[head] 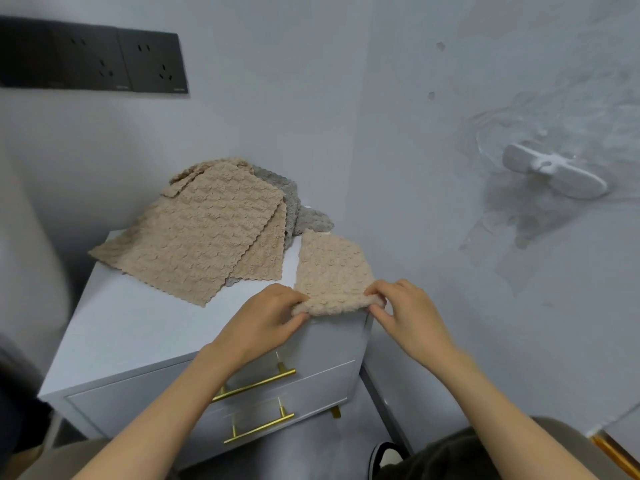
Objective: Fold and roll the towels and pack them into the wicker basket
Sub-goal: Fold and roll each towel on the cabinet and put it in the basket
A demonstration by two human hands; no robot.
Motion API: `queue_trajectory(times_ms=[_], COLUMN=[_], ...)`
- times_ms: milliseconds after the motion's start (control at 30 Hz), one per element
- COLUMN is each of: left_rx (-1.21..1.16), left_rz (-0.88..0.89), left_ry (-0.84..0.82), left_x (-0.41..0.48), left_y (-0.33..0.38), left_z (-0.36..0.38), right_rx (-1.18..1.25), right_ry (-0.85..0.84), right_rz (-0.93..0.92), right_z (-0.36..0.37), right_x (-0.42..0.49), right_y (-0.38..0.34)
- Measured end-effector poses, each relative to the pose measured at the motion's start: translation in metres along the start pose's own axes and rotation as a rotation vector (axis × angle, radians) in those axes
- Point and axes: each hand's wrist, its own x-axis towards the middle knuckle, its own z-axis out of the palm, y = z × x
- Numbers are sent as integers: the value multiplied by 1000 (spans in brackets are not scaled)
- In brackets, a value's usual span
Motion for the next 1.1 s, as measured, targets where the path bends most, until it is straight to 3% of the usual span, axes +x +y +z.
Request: queue_trajectory(times_ms=[267,500,633,733,833,1100], left_rx=[-306,-226,-53,-85,-34,-53], left_rz=[-396,-544,-480,-176,81,33], left_ry=[39,40,127,181,145,-81], left_x=[18,29,30,29,26,16], left_y=[3,8,6,6,7,-3], left_z=[2,11,11,13,14,2], right_rx=[537,527,321,114,-11,-185], right_ry=[-96,-39,69,180,183,76], right_rz=[470,621,453,182,-69,-212], right_z=[5,19,19,20,25,27], right_x=[14,21,17,14,12,4], right_y=[7,7,-1,-5,-5,1])
